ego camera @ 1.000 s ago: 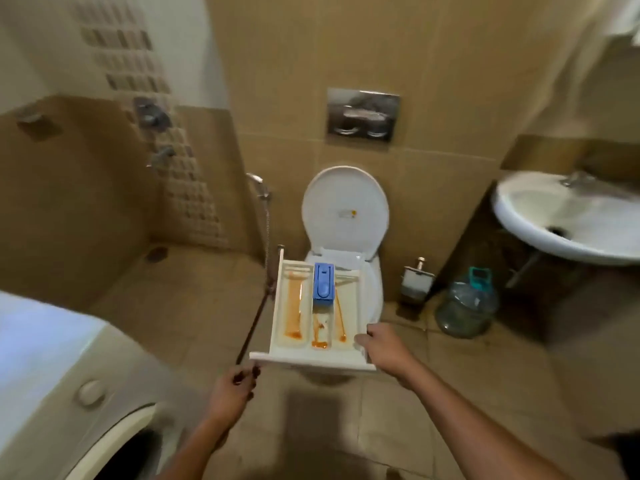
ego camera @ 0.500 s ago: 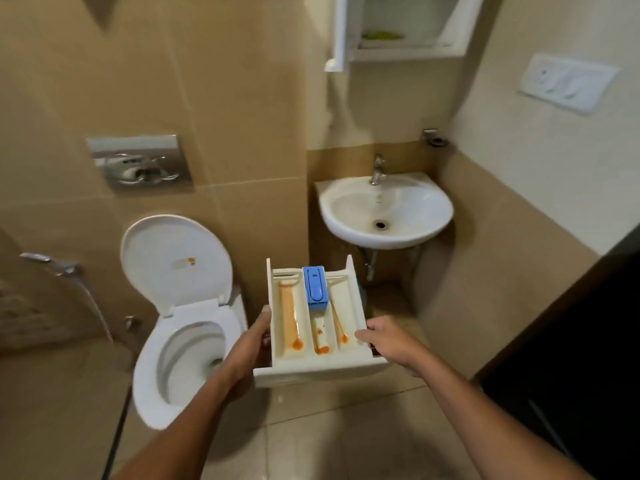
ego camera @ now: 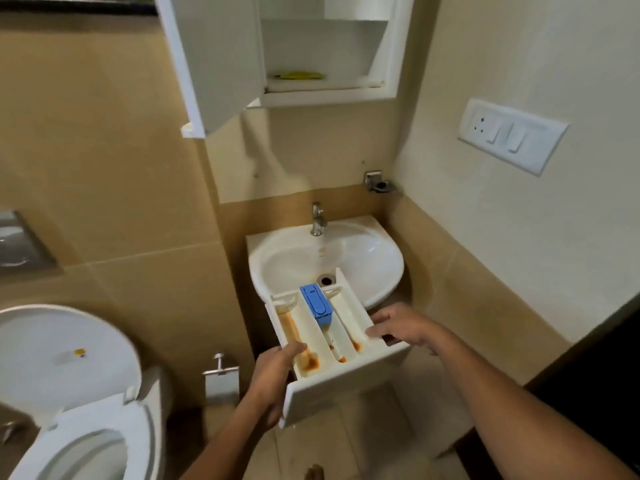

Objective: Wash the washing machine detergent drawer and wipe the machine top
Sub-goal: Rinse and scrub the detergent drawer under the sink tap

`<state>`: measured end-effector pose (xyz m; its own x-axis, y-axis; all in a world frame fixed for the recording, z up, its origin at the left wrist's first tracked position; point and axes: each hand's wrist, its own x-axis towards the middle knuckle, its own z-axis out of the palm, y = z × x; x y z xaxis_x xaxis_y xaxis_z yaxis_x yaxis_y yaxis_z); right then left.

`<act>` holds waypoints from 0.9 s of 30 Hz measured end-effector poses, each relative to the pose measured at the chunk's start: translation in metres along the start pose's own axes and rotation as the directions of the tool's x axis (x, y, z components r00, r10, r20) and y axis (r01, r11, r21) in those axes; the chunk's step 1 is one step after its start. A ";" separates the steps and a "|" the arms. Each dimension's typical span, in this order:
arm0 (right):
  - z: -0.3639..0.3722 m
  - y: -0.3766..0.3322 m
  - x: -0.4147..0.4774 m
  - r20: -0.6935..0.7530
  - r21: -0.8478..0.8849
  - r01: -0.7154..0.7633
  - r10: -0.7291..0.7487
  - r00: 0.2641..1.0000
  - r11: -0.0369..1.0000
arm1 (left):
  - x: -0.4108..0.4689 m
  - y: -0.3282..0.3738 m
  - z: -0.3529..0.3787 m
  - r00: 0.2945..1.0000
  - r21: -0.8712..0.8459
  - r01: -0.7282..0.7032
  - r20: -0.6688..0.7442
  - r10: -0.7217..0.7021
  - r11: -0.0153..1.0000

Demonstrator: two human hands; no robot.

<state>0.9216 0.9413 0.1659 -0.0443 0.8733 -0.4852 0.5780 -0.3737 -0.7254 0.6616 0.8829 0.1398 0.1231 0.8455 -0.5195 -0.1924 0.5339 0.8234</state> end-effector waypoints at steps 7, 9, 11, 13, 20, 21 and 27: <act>-0.068 -0.028 0.104 -0.283 0.198 0.012 0.046 0.958 0.980 | 0.105 0.049 0.059 0.990 -0.208 0.009 -0.139 -0.038 0.978; -0.079 -0.037 0.133 -0.286 0.221 0.020 0.045 0.957 0.975 | 0.130 0.058 0.072 0.979 -0.267 0.020 -0.190 -0.073 0.964; -0.087 -0.043 0.164 -0.274 0.226 0.023 0.041 0.961 0.974 | 0.155 0.064 0.083 0.966 -0.320 0.025 -0.237 -0.105 0.947; -0.091 -0.051 0.192 -0.214 0.219 0.006 0.043 0.976 0.976 | 0.178 0.066 0.090 0.949 -0.365 0.022 -0.287 -0.134 0.931; -0.098 -0.063 0.302 -0.023 0.092 0.041 -0.039 0.999 0.995 | 0.256 0.061 0.114 0.888 -0.538 -0.069 -0.417 -0.194 0.840; -0.099 -0.064 0.318 -0.015 0.060 0.053 -0.052 0.999 0.997 | 0.267 0.059 0.117 0.881 -0.559 -0.088 -0.429 -0.198 0.824; -0.114 -0.089 0.366 0.053 -0.144 0.129 -0.123 0.991 0.981 | 0.305 0.036 0.141 0.856 -0.637 -0.146 -0.465 -0.226 0.757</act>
<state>0.9465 1.3296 0.1086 -0.1584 0.8947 -0.4178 0.6787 -0.2087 -0.7042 0.8290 1.1599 0.0435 -0.3037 0.6034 -0.7373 -0.7838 0.2817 0.5534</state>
